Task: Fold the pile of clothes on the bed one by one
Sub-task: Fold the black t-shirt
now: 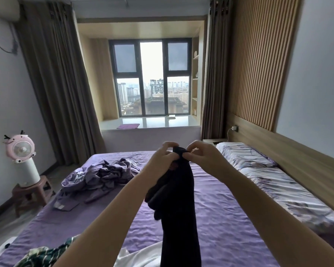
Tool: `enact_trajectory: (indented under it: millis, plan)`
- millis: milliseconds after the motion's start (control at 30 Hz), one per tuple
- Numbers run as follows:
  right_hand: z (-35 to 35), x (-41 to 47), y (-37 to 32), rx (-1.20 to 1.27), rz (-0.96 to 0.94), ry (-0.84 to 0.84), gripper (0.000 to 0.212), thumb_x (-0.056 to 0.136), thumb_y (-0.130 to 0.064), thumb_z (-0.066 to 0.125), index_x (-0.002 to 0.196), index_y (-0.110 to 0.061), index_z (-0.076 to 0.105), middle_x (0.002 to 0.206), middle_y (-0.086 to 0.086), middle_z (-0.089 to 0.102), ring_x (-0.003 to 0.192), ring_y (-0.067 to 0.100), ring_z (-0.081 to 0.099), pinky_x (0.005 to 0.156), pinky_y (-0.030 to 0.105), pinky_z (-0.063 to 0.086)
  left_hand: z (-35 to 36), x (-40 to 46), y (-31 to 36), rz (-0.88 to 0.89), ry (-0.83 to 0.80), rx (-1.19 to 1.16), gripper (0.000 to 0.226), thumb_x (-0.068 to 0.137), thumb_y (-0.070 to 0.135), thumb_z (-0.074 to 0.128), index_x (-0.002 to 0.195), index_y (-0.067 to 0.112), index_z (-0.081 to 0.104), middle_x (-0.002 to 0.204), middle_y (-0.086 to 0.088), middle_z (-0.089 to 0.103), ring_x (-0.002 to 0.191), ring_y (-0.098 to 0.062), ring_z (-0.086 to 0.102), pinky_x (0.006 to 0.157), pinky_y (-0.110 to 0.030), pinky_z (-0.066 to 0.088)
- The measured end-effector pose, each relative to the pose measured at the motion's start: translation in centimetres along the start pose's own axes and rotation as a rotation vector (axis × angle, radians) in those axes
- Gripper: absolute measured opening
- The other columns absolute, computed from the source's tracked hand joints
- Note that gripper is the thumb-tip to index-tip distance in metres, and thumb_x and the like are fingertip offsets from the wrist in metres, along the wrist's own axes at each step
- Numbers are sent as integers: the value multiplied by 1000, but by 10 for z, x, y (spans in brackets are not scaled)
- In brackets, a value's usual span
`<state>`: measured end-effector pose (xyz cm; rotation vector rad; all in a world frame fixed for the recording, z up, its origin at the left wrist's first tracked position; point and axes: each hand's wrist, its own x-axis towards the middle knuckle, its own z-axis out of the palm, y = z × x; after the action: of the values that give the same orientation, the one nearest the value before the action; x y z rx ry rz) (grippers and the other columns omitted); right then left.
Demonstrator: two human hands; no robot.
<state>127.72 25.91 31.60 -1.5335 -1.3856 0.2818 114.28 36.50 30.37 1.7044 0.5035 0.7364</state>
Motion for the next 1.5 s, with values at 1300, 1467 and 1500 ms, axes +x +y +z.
enact_trajectory:
  millis: [1300,1467,1500]
  plan:
    - [-81,-36,71,531,283,-501,4,79,-10,66,82,-10,70,78,12,66,70,24,67,61,33,57,-61,-71,-10,56,373,395,10,87,26,67,96,25,72,96,8,70,94,-9,62,84,-25,47]
    - [-95,-52,68,412,263,-454,24,82,8,56,104,2,65,95,15,68,91,25,68,76,23,55,-61,-80,-3,15,341,452,20,84,43,67,85,25,74,82,8,71,83,-11,65,74,-24,49]
    - [-95,-56,63,277,230,-444,25,82,7,58,104,-2,67,94,10,69,91,18,68,76,19,53,-61,-81,-2,6,335,455,25,84,46,64,84,23,74,80,6,71,81,-12,65,75,-25,50]
